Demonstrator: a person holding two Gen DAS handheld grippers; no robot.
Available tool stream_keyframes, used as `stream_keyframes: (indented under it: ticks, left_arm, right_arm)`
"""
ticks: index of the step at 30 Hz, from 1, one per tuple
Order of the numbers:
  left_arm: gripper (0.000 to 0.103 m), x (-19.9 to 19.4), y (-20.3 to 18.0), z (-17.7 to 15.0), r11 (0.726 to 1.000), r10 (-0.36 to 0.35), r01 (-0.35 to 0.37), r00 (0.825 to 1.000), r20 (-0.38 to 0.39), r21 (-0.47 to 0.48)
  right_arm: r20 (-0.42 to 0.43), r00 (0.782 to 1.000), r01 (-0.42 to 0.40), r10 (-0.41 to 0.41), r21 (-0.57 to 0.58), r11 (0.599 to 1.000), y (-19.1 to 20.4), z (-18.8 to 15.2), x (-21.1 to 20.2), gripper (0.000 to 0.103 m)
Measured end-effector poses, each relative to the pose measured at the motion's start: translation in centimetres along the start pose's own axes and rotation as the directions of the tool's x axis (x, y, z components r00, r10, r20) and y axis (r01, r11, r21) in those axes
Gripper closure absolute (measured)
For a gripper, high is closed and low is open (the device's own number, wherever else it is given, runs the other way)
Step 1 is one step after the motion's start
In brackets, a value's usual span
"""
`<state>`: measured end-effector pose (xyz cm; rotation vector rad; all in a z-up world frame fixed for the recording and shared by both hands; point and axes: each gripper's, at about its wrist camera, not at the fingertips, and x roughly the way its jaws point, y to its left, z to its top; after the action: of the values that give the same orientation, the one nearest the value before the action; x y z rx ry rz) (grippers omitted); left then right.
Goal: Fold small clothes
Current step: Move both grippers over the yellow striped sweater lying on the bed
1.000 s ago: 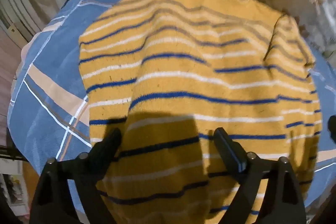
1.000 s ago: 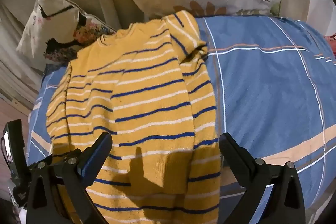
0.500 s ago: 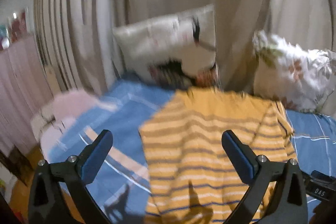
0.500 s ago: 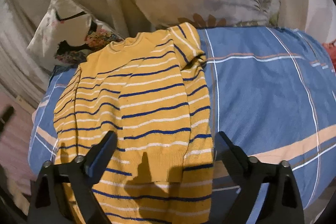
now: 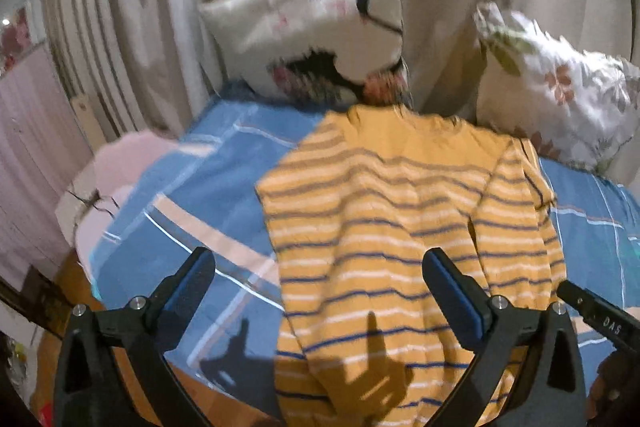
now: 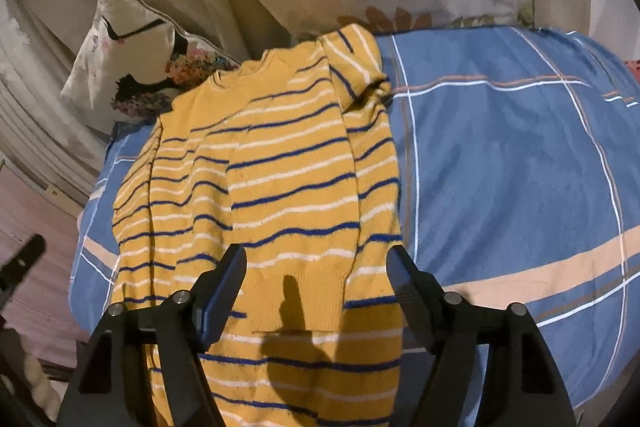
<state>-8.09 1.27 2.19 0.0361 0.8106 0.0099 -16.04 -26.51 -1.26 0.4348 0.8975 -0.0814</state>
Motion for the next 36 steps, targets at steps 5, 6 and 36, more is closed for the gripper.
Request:
stream_keyframes:
  ticks: [5, 6, 36]
  left_arm:
    - [0.000, 1.9, -0.7, 0.5, 0.998, -0.046, 0.047, 0.999, -0.028, 0.037]
    - [0.000, 2.1, -0.7, 0.7, 0.997, -0.053, 0.054, 0.998, -0.028, 0.046]
    - [0.000, 9.2, 0.5, 3.1, 0.985, -0.158, 0.164, 0.982, -0.104, 0.050]
  right_arm:
    - [-0.032, 0.996, 0.082, -0.082, -0.014, 0.997, 1.0, 0.9, 1.2, 0.026]
    - [-0.030, 0.994, 0.101, -0.101, -0.018, 0.995, 1.3, 1.2, 1.4, 0.026]
    - [-0.060, 0.988, 0.147, -0.142, 0.073, 0.986, -0.5, 3.0, 4.6, 0.050]
